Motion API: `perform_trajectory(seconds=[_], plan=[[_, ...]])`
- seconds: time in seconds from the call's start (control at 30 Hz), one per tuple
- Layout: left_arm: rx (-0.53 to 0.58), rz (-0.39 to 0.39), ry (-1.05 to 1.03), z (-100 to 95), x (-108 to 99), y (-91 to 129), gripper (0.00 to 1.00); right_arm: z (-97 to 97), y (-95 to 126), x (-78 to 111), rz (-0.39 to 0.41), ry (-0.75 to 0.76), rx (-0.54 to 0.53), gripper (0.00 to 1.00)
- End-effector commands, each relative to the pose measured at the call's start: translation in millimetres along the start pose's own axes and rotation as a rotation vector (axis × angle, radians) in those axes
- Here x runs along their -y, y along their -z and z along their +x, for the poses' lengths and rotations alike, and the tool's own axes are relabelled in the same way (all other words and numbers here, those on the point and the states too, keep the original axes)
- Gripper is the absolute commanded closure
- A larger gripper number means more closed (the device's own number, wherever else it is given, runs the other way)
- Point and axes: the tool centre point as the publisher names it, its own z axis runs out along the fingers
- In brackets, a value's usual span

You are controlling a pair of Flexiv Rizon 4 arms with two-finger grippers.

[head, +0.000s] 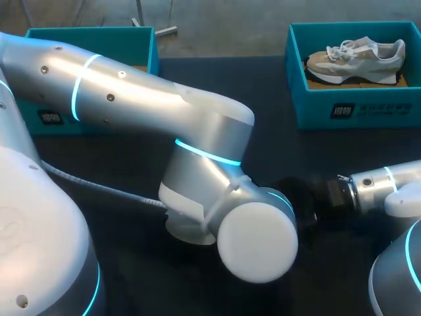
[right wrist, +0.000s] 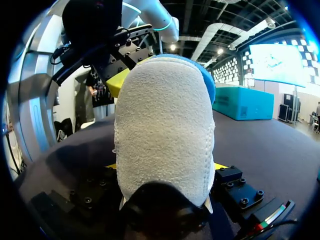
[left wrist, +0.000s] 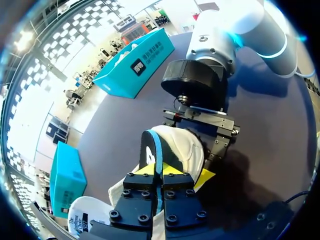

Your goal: Take the shoe out of the shoebox, open the shoe tongue, remove and reinsert the insole, then place the shoe into the shoebox

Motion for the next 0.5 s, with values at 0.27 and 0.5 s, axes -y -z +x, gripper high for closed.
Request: perform_trajectory(seconds=[0.27,0.5], plan=[[-0.046,0.062,0.009,-6.5,12,17,1.0,1.7,-2,0.9,0.004,0.0,0.001,1.0],[-0.013,0.098,0.012,-4.6,27,24,1.0,1.7,-2,0.9,0.004,0.0,0.001,1.0]])
